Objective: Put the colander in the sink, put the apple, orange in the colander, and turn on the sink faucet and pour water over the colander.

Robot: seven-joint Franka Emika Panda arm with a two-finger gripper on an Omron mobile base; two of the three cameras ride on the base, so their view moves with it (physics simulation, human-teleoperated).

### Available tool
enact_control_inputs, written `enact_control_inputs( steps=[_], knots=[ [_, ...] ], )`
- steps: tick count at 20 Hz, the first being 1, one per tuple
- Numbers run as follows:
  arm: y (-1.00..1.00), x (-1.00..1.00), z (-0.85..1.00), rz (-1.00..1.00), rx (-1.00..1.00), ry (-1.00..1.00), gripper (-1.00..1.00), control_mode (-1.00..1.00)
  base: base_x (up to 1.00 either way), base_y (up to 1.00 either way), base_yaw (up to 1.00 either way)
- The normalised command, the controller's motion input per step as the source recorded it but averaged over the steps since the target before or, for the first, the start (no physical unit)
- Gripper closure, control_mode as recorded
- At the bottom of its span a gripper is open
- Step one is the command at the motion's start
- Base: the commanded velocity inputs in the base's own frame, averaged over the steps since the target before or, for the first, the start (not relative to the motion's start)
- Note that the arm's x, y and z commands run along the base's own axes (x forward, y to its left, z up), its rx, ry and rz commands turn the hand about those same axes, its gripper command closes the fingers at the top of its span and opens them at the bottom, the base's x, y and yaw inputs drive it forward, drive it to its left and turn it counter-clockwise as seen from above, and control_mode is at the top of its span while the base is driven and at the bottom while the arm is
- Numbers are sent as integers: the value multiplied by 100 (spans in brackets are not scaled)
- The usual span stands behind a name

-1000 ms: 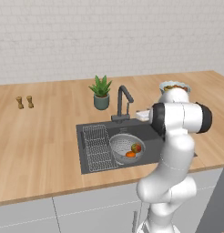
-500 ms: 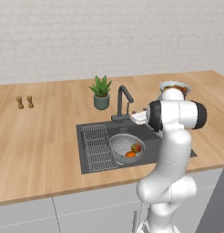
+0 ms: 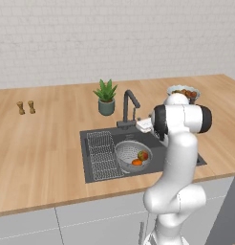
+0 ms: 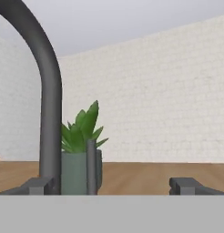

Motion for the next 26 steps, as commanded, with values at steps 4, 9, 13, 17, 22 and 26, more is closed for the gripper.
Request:
enact_control_inputs(
  steps=[4, 9, 13, 17, 22, 26],
  knots=[
    [-17, 8, -6, 0, 1, 0, -100, -100, 0, 0, 0],
    [-3, 10, -2, 0, 0, 4, -100, -100, 0, 0, 0],
    [0, 7, -1, 0, 0, 13, -100, -100, 0, 0, 0],
    [0, 9, 0, 0, 0, 16, -100, -100, 0, 0, 0],
    [0, 22, 0, 0, 0, 10, -100, -100, 0, 0, 0],
    [2, 38, 0, 0, 0, 2, -100, -100, 0, 0, 0]
  ],
)
